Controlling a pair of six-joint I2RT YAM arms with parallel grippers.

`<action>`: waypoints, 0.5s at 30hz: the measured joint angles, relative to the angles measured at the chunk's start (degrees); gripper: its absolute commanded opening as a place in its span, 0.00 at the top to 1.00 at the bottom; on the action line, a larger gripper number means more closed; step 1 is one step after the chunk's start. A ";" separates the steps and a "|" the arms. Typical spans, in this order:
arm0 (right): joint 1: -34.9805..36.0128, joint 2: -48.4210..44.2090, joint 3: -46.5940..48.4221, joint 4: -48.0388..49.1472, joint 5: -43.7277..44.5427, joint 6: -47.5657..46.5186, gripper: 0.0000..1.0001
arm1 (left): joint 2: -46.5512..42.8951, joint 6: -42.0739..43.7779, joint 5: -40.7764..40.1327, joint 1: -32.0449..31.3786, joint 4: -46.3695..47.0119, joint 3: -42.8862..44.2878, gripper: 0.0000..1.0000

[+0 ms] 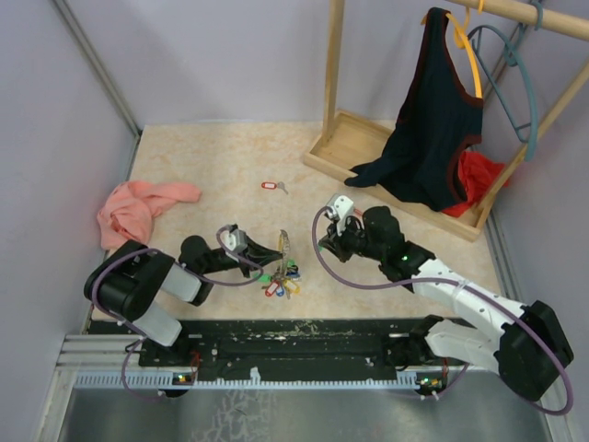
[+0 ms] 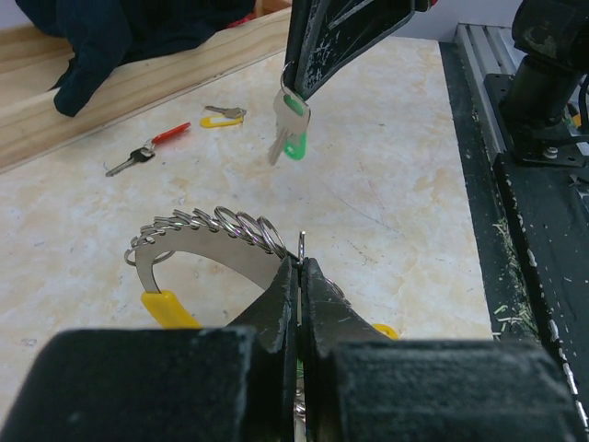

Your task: Put the keys on the keyring

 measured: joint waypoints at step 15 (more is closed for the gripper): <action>4.76 6.58 0.13 3.67 -10.82 -16.09 1.00 | -0.24 5.40 6.91 0.24 -0.02 0.61 0.99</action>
